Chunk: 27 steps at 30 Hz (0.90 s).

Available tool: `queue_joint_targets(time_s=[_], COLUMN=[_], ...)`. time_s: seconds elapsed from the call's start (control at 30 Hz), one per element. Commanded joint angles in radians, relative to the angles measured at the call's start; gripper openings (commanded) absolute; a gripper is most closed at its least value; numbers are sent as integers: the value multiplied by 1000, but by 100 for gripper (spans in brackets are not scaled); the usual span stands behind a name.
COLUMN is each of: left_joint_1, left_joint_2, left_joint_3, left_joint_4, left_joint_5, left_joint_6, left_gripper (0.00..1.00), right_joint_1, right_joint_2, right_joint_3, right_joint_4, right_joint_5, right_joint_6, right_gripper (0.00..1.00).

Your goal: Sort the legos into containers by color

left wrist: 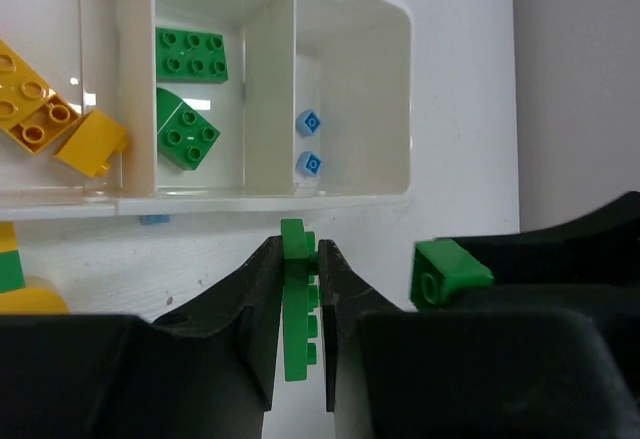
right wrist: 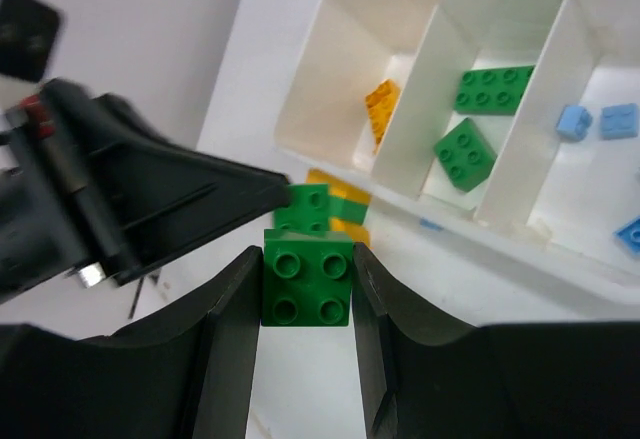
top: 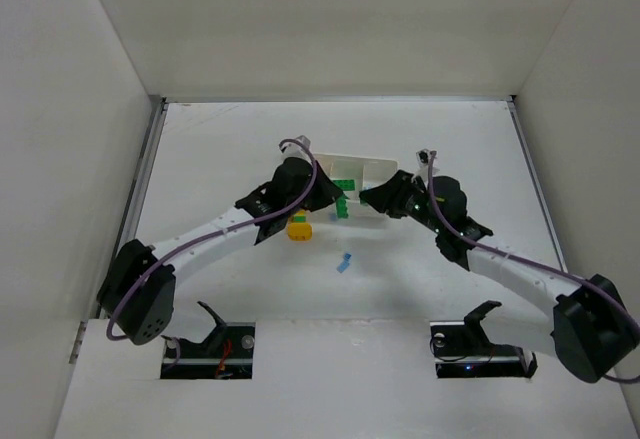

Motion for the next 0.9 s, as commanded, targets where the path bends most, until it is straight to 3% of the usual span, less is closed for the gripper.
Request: queue_joint_targets(time_s=[0.0, 0.27, 0.5, 0.6, 0.87], left_joint_1=[25, 77, 97, 102, 86], left_joint_2=[-78, -109, -78, -64, 29], left_joint_3=[3, 14, 18, 28, 80], left_joint_4=[30, 33, 69, 79, 132], left_joint_5=[-29, -49, -62, -64, -87], left_joint_6=[30, 70, 87, 90, 108], left_gripper=[6, 6, 7, 7, 7], right_joint_1=[42, 51, 44, 44, 36], right_joint_2=[81, 345, 448, 456, 303], right_joint_3=[122, 329, 409, 423, 313], right_joint_4=[3, -20, -23, -24, -24], right_joint_5=[130, 238, 263, 263, 318], right_joint_6=[-77, -132, -128, -128, -125], right_gripper=[28, 38, 54, 62, 58])
